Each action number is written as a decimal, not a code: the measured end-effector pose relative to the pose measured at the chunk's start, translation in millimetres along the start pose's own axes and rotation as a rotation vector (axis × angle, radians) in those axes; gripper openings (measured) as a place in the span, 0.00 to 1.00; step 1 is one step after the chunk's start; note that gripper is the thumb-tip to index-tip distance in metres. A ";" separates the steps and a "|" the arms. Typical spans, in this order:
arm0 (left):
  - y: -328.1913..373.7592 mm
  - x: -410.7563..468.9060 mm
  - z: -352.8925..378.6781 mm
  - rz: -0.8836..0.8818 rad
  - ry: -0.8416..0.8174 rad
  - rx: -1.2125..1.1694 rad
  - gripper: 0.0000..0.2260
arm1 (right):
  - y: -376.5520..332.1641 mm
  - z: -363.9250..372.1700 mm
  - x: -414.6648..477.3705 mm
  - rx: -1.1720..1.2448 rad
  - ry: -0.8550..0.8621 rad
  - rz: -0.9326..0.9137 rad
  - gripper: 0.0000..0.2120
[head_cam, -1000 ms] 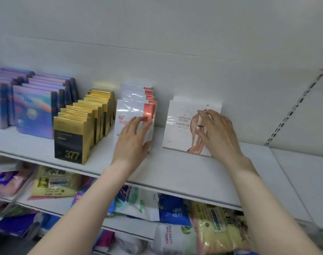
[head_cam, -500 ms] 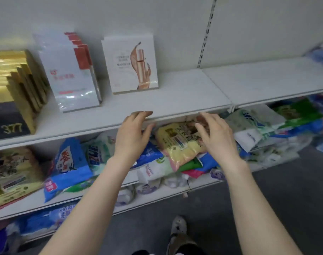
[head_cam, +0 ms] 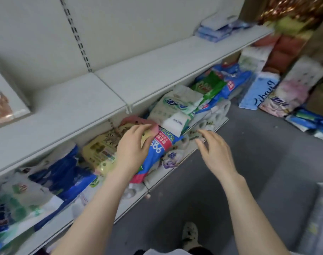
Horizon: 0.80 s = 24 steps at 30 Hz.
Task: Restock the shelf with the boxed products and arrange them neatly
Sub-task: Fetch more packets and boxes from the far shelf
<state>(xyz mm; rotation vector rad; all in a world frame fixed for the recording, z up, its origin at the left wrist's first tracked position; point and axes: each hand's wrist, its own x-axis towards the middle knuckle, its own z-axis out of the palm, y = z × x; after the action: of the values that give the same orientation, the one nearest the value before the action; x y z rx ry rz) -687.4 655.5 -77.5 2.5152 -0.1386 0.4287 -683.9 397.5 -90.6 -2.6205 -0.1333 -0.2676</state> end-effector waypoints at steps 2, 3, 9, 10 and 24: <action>27.0 35.0 30.8 0.041 -0.013 -0.010 0.15 | 38.2 -20.1 22.8 -0.031 0.000 0.020 0.19; 40.7 52.8 45.7 0.062 -0.021 -0.016 0.15 | 56.6 -31.1 35.2 -0.043 0.005 0.027 0.20; 125.0 161.8 115.2 0.150 -0.035 -0.035 0.16 | 149.3 -94.9 130.8 -0.094 0.034 0.018 0.20; 135.8 180.6 123.4 0.161 -0.039 -0.030 0.17 | 160.4 -102.9 149.4 -0.093 0.038 0.015 0.20; 182.1 509.1 241.8 0.228 -0.015 0.097 0.22 | 278.6 -148.7 415.0 -0.128 0.110 -0.020 0.22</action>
<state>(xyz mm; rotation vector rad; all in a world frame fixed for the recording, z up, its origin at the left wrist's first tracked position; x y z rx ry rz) -176.1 366.5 -0.9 2.6088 -0.4226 0.5184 -263.4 100.8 -5.6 -2.7245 -0.1080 -0.4392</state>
